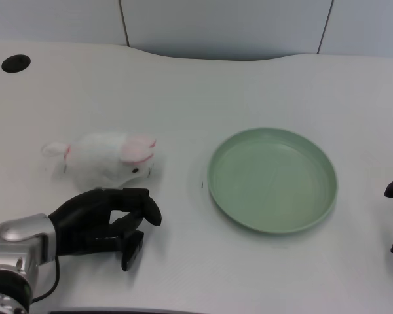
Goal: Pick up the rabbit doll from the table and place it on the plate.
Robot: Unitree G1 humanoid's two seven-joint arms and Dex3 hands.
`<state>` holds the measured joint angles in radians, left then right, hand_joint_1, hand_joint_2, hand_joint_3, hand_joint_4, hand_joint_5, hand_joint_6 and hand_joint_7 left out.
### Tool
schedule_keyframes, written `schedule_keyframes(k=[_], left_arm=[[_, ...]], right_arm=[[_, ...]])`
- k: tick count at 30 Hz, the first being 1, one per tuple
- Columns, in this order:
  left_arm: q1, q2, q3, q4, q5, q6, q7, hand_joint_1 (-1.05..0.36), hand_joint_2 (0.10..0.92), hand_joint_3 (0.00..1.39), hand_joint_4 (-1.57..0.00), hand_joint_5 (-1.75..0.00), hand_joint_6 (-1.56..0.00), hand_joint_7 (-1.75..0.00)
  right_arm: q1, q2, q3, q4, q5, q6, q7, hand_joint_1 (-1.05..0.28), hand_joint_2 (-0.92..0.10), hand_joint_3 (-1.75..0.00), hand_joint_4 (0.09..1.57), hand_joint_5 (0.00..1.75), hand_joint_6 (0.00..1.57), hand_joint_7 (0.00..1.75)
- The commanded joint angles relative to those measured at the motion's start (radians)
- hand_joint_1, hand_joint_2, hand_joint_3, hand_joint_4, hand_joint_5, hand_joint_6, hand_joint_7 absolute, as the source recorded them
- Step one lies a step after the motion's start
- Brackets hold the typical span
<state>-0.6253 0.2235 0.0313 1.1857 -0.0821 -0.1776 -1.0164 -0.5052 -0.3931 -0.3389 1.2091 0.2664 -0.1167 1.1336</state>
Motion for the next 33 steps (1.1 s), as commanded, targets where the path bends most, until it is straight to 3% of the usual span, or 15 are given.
schedule_keyframes(k=[1,10,30,33], left_arm=[[-0.007,0.018,0.003,0.010,0.004,0.031,-0.012,-0.50,0.921,0.93,-0.93,-1.75,-0.68,-1.75],[-0.002,0.020,0.003,0.004,0.010,0.007,-0.010,-0.50,0.921,0.93,-0.96,-1.75,-0.71,-1.75],[-0.003,0.020,0.002,0.007,0.010,0.003,-0.010,-0.50,0.921,0.94,-0.97,-1.75,-0.72,-1.75],[0.100,-0.014,0.043,-0.229,-0.080,0.131,0.018,-0.43,0.921,0.93,-0.97,-1.75,-0.75,-1.75]], right_arm=[[0.006,-0.017,-0.011,-0.003,0.016,0.005,0.002,-0.38,-0.92,-0.18,1.54,1.75,1.22,1.75],[0.005,-0.020,-0.005,-0.003,0.011,0.001,0.007,-0.39,-0.92,-0.21,1.54,1.75,1.23,1.75],[0.005,-0.020,-0.006,-0.002,0.011,0.001,0.008,-0.39,-0.92,-0.21,1.54,1.75,1.23,1.75],[0.008,-0.022,0.003,-0.014,-0.001,-0.012,-0.021,-0.39,-0.92,-0.22,1.56,1.75,1.28,1.75]])
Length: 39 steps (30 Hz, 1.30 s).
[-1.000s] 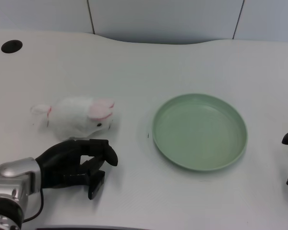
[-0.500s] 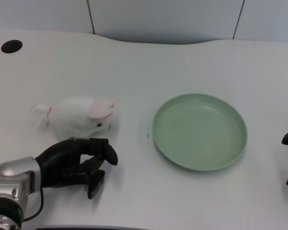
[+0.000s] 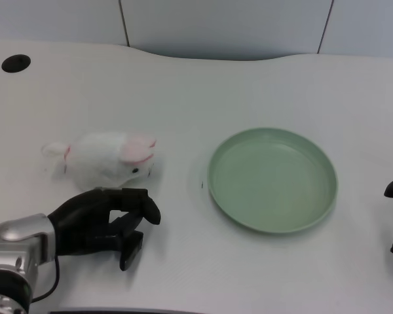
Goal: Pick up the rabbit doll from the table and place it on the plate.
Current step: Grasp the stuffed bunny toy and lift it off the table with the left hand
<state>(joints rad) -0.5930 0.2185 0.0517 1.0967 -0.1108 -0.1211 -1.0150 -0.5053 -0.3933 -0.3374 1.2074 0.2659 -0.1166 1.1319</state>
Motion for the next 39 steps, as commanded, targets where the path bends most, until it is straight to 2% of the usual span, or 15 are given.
schedule_keyframes(k=[1,4,7,8,13,16,22,23,24,25,26,27,29,36,39], left_arm=[[0.110,-0.014,0.025,-0.248,-0.079,0.128,0.024,-0.42,0.921,0.93,-0.98,-1.75,-0.75,-1.75],[0.180,-0.014,0.015,-0.434,-0.113,0.234,0.047,-0.40,0.921,0.93,-0.99,-1.75,-0.76,-1.75],[0.211,-0.010,0.005,-0.513,-0.124,0.291,0.070,-0.40,0.921,0.93,-0.99,-1.75,-0.76,-1.75],[0.217,-0.009,0.003,-0.529,-0.126,0.303,0.075,-0.40,0.921,0.93,-0.99,-1.75,-0.76,-1.75],[0.286,0.050,0.025,-0.877,-0.208,0.306,0.042,-0.36,0.921,0.94,-0.96,-1.75,-0.71,-1.74],[0.305,0.064,0.019,-0.936,-0.214,0.297,0.071,-0.35,0.921,0.92,-0.94,-1.75,-0.69,-1.74],[0.314,0.073,0.019,-0.975,-0.239,0.297,0.087,-0.35,0.921,0.91,-0.94,-1.75,-0.68,-1.74],[0.316,0.074,0.026,-0.995,-0.250,0.293,0.089,-0.31,0.921,0.92,-0.92,-1.64,-0.67,-1.55],[0.311,0.082,0.043,-1.027,-0.246,0.202,0.077,-0.29,0.921,0.93,-0.92,-1.60,-0.67,-1.48],[0.307,0.089,0.054,-1.047,-0.243,0.133,0.068,-0.19,0.921,0.91,-0.81,-1.28,-0.66,-1.10],[0.305,0.095,0.060,-1.059,-0.233,0.075,0.068,-0.13,0.921,0.90,-0.79,-1.00,-0.76,-0.66],[0.305,0.100,0.061,-1.063,-0.228,0.037,0.071,-0.10,0.921,0.88,-0.78,-0.87,-0.81,-0.46],[0.306,0.121,0.054,-1.075,-0.168,-0.070,0.102,-0.08,0.921,0.80,-0.70,-0.70,-0.81,-0.24],[0.298,0.160,0.036,-1.081,-0.054,-0.250,0.184,-0.02,0.921,0.59,-0.56,-0.42,-0.71,-0.03],[0.276,0.194,0.033,-1.080,0.008,-0.304,0.221,-0.05,0.921,0.51,-0.45,-0.33,-0.61,-0.01]], right_arm=[[0.008,-0.022,0.002,-0.015,0.000,-0.007,-0.025,-0.39,-0.92,-0.21,1.56,1.75,1.29,1.75],[0.008,-0.022,0.001,-0.017,0.001,0.003,-0.029,-0.39,-0.92,-0.20,1.57,1.75,1.32,1.75],[0.008,-0.022,0.002,-0.019,0.001,0.004,-0.030,-0.39,-0.92,-0.20,1.57,1.75,1.33,1.75],[0.008,-0.021,0.002,-0.019,0.001,0.004,-0.030,-0.39,-0.92,-0.20,1.57,1.75,1.33,1.75],[0.011,-0.019,0.002,-0.021,0.002,0.001,-0.031,-0.40,-0.92,-0.19,1.56,1.75,1.28,1.75],[0.012,-0.020,0.003,-0.022,0.002,-0.005,-0.027,-0.40,-0.92,-0.20,1.57,1.75,1.27,1.75],[0.012,-0.020,0.001,-0.022,0.004,-0.002,-0.023,-0.40,-0.92,-0.20,1.57,1.75,1.27,1.75],[0.012,-0.020,0.000,-0.021,0.006,-0.001,-0.020,-0.39,-0.92,-0.20,1.57,1.75,1.28,1.75],[0.012,-0.020,-0.002,-0.020,0.007,0.003,-0.022,-0.39,-0.92,-0.20,1.57,1.75,1.28,1.75],[0.012,-0.020,-0.003,-0.020,0.008,0.005,-0.023,-0.39,-0.92,-0.19,1.56,1.75,1.25,1.75],[0.012,-0.020,-0.003,-0.019,0.008,0.006,-0.025,-0.39,-0.92,-0.18,1.56,1.75,1.23,1.75],[0.012,-0.020,-0.003,-0.018,0.008,0.006,-0.027,-0.39,-0.92,-0.18,1.56,1.75,1.22,1.75],[0.011,-0.018,-0.003,-0.018,0.008,0.008,-0.029,-0.38,-0.92,-0.18,1.55,1.75,1.23,1.75],[0.013,-0.018,-0.001,-0.023,0.006,0.009,-0.041,-0.40,-0.92,-0.16,1.50,1.75,1.18,1.75],[0.009,-0.018,-0.006,-0.017,0.013,0.023,-0.037,-0.38,-0.92,-0.16,1.50,1.75,1.18,1.75]])
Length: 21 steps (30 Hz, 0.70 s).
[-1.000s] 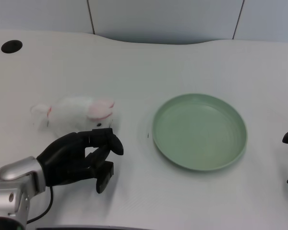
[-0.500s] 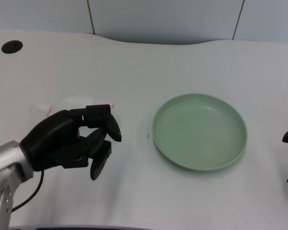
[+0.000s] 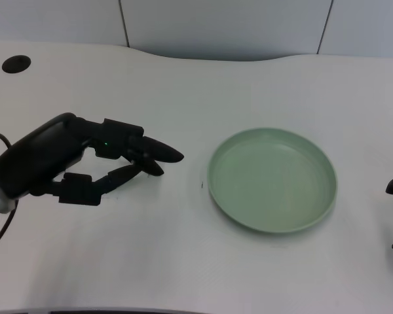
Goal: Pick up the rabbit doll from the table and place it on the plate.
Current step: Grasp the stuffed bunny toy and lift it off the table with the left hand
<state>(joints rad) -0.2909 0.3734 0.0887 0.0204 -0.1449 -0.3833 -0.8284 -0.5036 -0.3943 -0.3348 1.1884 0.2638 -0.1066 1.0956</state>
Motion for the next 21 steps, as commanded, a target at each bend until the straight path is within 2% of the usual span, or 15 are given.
schedule_keyframes(k=[1,2,3,4,6,10,15,16,17,19,21], left_arm=[[-0.028,0.045,-0.007,-0.002,0.051,-0.051,0.043,-0.05,0.921,0.50,-0.44,-0.32,-0.59,0.00],[-0.029,0.049,-0.010,0.000,0.052,-0.055,0.049,-0.06,0.921,0.49,-0.43,-0.31,-0.58,0.00],[-0.043,0.059,-0.013,0.028,0.127,-0.117,0.095,-0.06,0.921,0.48,-0.43,-0.30,-0.58,0.00],[-0.054,0.066,-0.015,0.051,0.185,-0.166,0.133,-0.08,0.921,0.35,-0.33,-0.23,-0.47,0.00],[-0.067,0.076,-0.022,0.083,0.251,-0.228,0.184,-0.09,0.921,0.28,-0.28,-0.19,-0.41,0.00],[-0.073,0.090,-0.040,0.109,0.263,-0.259,0.221,-0.09,0.921,0.26,-0.26,-0.18,-0.39,0.00],[-0.100,0.103,-0.054,0.192,0.360,-0.369,0.326,-0.13,0.921,0.17,-0.23,-0.14,-0.35,0.00],[-0.154,0.115,-0.083,0.299,0.514,-0.387,0.469,-0.13,0.921,0.16,-0.23,-0.14,-0.35,0.00],[-0.197,0.124,-0.106,0.383,0.634,-0.402,0.584,-0.34,0.870,0.11,-0.09,-0.05,-0.15,0.00],[-0.257,0.131,-0.146,0.513,0.761,-0.421,0.721,-0.47,0.857,0.08,-0.02,-0.01,-0.04,0.00],[-0.287,0.128,-0.179,0.585,0.777,-0.436,0.766,-0.53,0.872,0.06,0.00,0.00,-0.01,0.00]], right_arm=[[0.007,-0.018,-0.009,0.002,0.015,0.015,-0.001,-0.38,-0.92,-0.16,1.50,1.75,1.18,1.75],[0.007,-0.018,-0.009,0.002,0.015,0.015,-0.001,-0.38,-0.92,-0.16,1.50,1.75,1.19,1.75],[0.009,-0.018,-0.006,0.000,0.012,0.004,0.002,-0.38,-0.92,-0.16,1.50,1.75,1.19,1.75],[0.011,-0.019,-0.004,-0.001,0.009,-0.005,0.005,-0.39,-0.92,-0.18,1.52,1.75,1.20,1.75],[0.012,-0.019,-0.002,-0.002,0.006,-0.015,0.007,-0.39,-0.92,-0.19,1.53,1.75,1.21,1.75],[0.012,-0.019,-0.002,0.000,0.006,-0.018,0.007,-0.39,-0.92,-0.19,1.54,1.75,1.21,1.75],[0.012,-0.020,-0.003,0.001,0.006,-0.011,0.007,-0.39,-0.92,-0.18,1.54,1.75,1.21,1.75],[0.011,-0.019,-0.003,0.000,0.007,-0.011,0.010,-0.39,-0.92,-0.18,1.54,1.75,1.21,1.75],[0.011,-0.018,-0.002,0.000,0.007,-0.011,0.013,-0.40,-0.92,-0.18,1.55,1.75,1.24,1.75],[0.012,-0.018,-0.003,0.000,0.009,-0.011,0.018,-0.40,-0.92,-0.18,1.56,1.75,1.25,1.75],[0.012,-0.019,-0.002,-0.001,0.008,-0.011,0.022,-0.39,-0.92,-0.19,1.56,1.75,1.26,1.75]])
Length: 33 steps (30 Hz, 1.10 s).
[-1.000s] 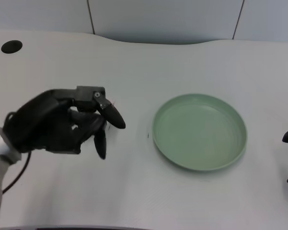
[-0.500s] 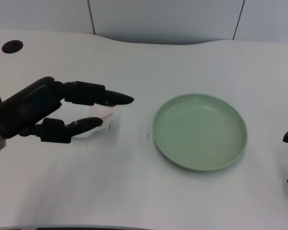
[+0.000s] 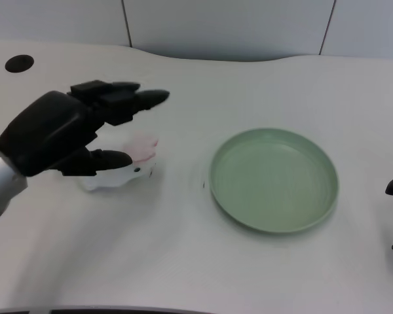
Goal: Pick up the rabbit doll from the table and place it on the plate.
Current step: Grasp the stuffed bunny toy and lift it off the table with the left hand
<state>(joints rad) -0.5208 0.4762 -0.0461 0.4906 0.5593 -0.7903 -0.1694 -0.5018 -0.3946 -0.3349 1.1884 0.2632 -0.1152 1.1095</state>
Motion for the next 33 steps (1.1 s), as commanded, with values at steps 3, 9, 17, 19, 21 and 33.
schedule_keyframes(k=[3,9,17,19,21,33], left_arm=[[-0.089,0.036,-0.084,0.183,0.097,-0.056,0.177,-0.55,0.881,0.05,0.00,0.00,0.00,0.00],[-0.114,0.054,-0.129,0.231,0.103,-0.077,0.239,-0.56,0.888,0.04,0.00,0.00,0.00,0.00],[-0.124,0.068,-0.162,0.244,0.094,-0.078,0.267,-0.56,0.895,0.03,0.00,0.00,0.00,0.00],[-0.125,0.069,-0.166,0.246,0.092,-0.078,0.270,-0.56,0.896,0.03,0.00,0.00,0.00,0.00],[-0.125,0.070,-0.169,0.247,0.092,-0.078,0.273,-0.56,0.897,0.03,0.00,0.00,0.00,0.00],[-0.128,0.075,-0.180,0.248,0.086,-0.076,0.280,-0.56,0.903,0.02,0.00,0.00,0.00,0.00]], right_arm=[[0.010,-0.019,-0.001,-0.002,0.008,-0.003,0.009,-0.39,-0.92,-0.20,1.57,1.75,1.27,1.75],[0.010,-0.019,-0.001,-0.002,0.008,-0.003,0.010,-0.39,-0.92,-0.20,1.57,1.75,1.28,1.75],[0.010,-0.019,-0.002,-0.002,0.008,-0.003,0.010,-0.39,-0.92,-0.20,1.57,1.75,1.29,1.75],[0.010,-0.019,-0.002,-0.002,0.008,-0.003,0.010,-0.39,-0.92,-0.20,1.57,1.75,1.29,1.75],[0.010,-0.019,-0.002,-0.002,0.008,-0.003,0.010,-0.39,-0.92,-0.20,1.57,1.75,1.29,1.75],[0.010,-0.019,-0.002,-0.002,0.008,-0.003,0.010,-0.39,-0.92,-0.20,1.57,1.75,1.29,1.75]])
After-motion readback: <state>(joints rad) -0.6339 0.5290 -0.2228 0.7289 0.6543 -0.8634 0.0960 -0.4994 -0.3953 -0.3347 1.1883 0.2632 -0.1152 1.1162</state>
